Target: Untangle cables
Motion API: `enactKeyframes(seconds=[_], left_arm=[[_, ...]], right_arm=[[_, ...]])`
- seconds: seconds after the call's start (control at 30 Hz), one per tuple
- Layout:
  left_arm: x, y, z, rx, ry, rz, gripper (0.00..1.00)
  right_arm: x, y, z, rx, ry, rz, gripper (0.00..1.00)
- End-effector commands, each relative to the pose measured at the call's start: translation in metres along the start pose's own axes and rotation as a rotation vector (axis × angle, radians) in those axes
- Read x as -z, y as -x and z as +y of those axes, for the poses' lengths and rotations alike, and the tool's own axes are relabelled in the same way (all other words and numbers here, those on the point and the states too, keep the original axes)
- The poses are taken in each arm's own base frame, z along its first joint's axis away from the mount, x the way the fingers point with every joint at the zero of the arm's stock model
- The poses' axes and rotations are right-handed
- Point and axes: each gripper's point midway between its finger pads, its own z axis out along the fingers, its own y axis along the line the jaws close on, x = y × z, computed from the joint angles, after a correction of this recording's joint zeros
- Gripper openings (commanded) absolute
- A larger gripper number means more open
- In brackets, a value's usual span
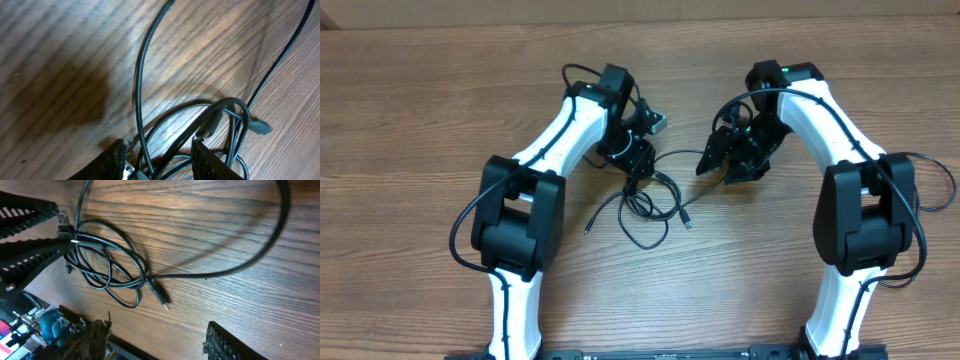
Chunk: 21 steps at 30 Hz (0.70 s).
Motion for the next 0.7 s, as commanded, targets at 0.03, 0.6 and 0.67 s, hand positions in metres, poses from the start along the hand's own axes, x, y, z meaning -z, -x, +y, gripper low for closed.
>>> enactKeyframes(seconds=[0.03, 0.6, 0.67], left_arm=[[-0.017, -0.010, 0.002, 0.021, 0.004, 0.049, 0.43], [0.042, 0.008, 0.026, 0.144, 0.109, -0.028, 0.46], [0.042, 0.006, 0.023, 0.114, 0.106, -0.017, 0.47]], right_arm=[[-0.003, 0.000, 0.014, 0.080, 0.011, 0.002, 0.62], [-0.024, -0.010, 0.040, 0.209, -0.020, 0.031, 0.63], [-0.024, -0.009, 0.040, 0.212, -0.019, 0.026, 0.64]])
